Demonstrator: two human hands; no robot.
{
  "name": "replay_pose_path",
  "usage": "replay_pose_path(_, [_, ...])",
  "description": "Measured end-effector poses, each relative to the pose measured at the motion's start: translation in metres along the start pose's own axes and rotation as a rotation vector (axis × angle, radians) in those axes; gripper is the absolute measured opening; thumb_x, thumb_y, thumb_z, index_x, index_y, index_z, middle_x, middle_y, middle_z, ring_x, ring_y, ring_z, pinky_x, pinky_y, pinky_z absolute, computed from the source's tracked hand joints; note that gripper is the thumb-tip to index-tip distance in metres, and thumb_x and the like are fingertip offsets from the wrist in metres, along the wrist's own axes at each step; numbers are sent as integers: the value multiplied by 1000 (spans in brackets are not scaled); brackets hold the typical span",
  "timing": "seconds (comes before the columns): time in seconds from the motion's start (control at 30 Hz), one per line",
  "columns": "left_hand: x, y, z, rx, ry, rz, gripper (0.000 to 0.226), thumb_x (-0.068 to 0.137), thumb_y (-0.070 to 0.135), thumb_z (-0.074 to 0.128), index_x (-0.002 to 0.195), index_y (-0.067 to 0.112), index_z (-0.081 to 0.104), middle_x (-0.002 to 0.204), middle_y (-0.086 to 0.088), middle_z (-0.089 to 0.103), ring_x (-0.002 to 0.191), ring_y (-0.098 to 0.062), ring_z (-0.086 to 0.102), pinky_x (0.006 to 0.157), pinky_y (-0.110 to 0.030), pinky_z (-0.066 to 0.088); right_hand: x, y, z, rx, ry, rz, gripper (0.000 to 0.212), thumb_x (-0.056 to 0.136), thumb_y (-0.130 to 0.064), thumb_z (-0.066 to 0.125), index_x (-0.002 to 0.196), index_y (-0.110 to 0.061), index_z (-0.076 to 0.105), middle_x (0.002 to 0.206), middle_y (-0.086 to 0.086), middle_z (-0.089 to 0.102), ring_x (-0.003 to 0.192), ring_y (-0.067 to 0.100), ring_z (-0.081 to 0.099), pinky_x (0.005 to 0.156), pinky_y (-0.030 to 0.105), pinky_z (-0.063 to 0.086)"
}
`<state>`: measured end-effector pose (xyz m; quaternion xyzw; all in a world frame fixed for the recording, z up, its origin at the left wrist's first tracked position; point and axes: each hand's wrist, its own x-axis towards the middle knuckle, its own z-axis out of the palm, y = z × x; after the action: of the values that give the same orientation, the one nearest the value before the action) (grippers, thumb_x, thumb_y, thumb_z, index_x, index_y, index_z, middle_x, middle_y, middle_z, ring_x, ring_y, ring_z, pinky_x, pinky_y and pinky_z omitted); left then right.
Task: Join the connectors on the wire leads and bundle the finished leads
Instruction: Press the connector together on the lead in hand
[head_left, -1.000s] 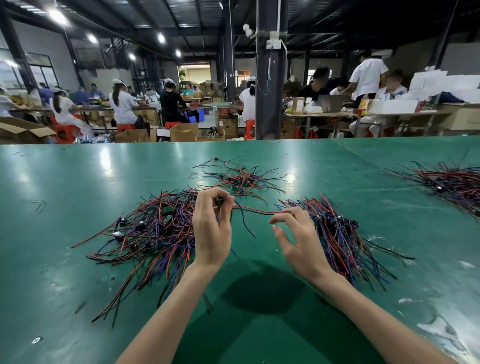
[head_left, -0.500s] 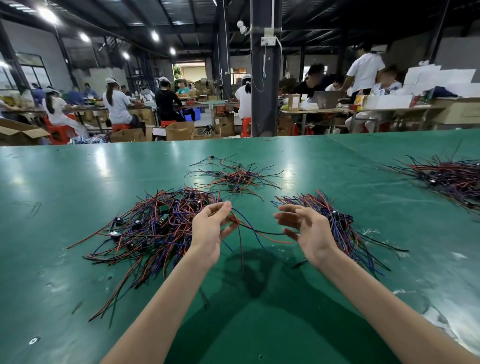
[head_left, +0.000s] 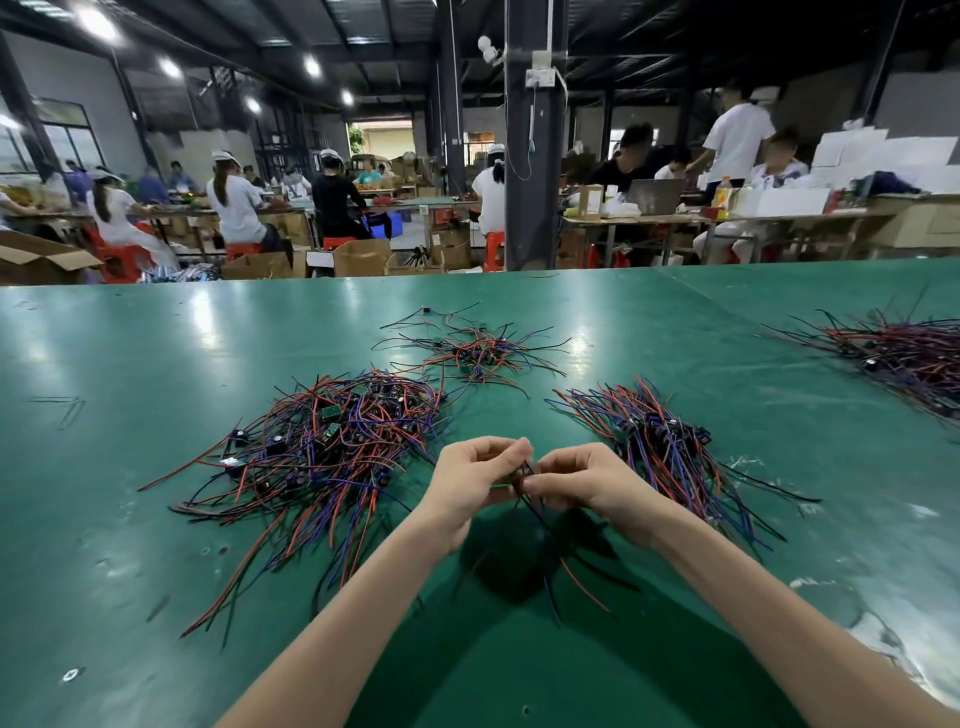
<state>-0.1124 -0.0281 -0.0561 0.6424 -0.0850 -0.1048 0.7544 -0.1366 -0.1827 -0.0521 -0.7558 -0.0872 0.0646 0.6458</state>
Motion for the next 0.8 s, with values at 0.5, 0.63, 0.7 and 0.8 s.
replay_pose_path(0.5, [2, 6, -4, -74, -21, -25, 10, 90, -3, 56, 96, 1, 63, 88, -15, 64, 65, -11, 63, 63, -21, 56, 5, -2, -14, 394, -3, 193, 13, 77, -1, 62, 86, -12, 59, 68, 5, 67, 54, 9, 56, 54, 21, 48])
replay_pose_path(0.63, [1, 6, -3, -66, -12, -54, 9, 92, -2, 54, 91, 3, 61, 77, -8, 66, 58, -8, 63, 57, -22, 55, 6, -2, -23, 623, -93, 264, 33, 71, -9, 58, 104, -9, 59, 79, 9, 68, 60, 14, 59, 65, 28, 49])
replay_pose_path(0.7, [0, 6, -3, -83, -19, -85, 10, 94, 0, 52, 90, 5, 61, 75, -7, 67, 57, -9, 62, 55, -24, 55, 8, -2, -26, 759, -121, 276, 36, 73, -6, 48, 106, -3, 60, 87, 16, 69, 62, 19, 62, 68, 30, 51])
replay_pose_path(0.8, [-1, 7, -2, -118, -70, -133, 11, 95, 0, 48, 94, 2, 59, 70, -5, 69, 56, -10, 61, 57, -26, 57, 8, -1, -27, 830, -152, 251, 42, 71, 1, 39, 104, 3, 65, 93, 20, 71, 67, 23, 69, 69, 32, 56])
